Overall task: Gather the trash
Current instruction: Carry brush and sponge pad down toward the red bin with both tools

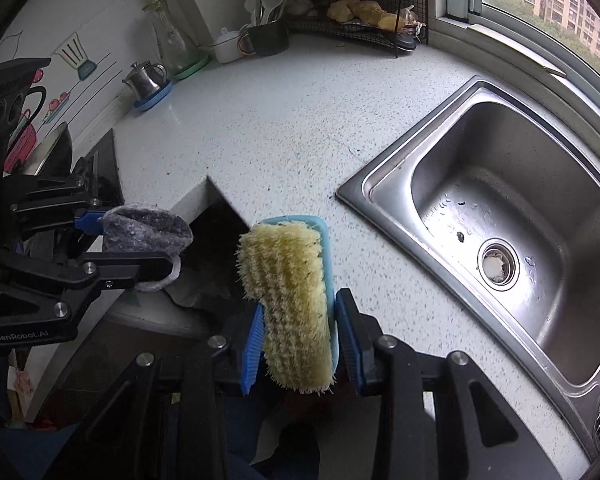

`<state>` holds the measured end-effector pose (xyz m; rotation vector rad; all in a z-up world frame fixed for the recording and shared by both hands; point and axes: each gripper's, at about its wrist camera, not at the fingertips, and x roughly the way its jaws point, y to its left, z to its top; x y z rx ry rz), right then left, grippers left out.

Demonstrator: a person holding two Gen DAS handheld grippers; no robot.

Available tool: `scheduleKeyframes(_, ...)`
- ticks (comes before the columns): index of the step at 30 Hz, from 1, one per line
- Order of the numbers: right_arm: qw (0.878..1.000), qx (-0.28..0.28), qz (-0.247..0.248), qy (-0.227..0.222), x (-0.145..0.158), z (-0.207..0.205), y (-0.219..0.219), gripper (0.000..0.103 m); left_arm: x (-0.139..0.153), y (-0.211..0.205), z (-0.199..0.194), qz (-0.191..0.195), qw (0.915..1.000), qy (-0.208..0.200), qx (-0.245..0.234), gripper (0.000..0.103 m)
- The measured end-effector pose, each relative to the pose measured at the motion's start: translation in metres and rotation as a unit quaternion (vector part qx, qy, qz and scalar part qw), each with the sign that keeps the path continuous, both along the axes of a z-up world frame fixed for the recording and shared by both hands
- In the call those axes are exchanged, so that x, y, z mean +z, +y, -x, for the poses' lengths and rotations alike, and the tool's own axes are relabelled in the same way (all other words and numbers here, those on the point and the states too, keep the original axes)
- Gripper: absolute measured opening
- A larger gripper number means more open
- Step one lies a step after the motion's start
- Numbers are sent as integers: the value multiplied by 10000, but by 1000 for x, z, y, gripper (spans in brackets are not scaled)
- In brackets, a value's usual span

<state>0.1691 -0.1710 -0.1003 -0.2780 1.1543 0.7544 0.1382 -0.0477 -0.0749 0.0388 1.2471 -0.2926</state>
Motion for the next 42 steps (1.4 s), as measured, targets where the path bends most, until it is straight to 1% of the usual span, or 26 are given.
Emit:
scheduleKeyframes(5, 9997, 195, 88, 111, -12, 27, -10, 33, -11, -13, 34, 11, 9997, 160, 191, 29)
scheduleKeyframes(8, 9994, 249, 145, 206, -23, 38, -13, 33, -23, -17, 47, 40, 9993, 283, 255, 29)
scheduleKeyframes(11, 9988, 303, 249, 282, -36, 46, -11, 33, -39, -21, 54, 30, 9988, 406, 279, 29)
scheduleKeyframes(14, 9980, 355, 250, 469, -53, 53, -11, 33, -58, -26, 62, 17, 9984, 515, 252, 29)
scheduleKeyframes(17, 9966, 363, 380, 636, -74, 60, -8, 33, -83, -25, 69, 161, 9969, 699, 309, 29)
scheduleKeyframes(22, 9947, 423, 578, 735, -118, 69, -2, 33, -132, -23, 79, 245, 9941, 982, 400, 29)
scheduleKeyframes(26, 9941, 380, 705, 730, -162, 72, 3, 33, -177, -21, 82, 285, 9935, 1044, 348, 29)
scheduleKeyframes(31, 9938, 234, 796, 737, -222, 70, 3, 33, -244, -16, 77, 364, 9918, 1151, 417, 29)
scheduleKeyframes(36, 9931, 55, 821, 839, -288, 59, 8, 33, -319, -18, 70, 473, 9894, 1279, 501, 29)
scheduleKeyframes(39, 9925, 35, 907, 815, -325, 51, 10, 33, -362, -21, 66, 527, 9881, 1353, 509, 29)
scheduleKeyframes(42, 9925, -1, 954, 770, -355, 40, 14, 33, -396, -24, 63, 534, 9876, 1393, 479, 29)
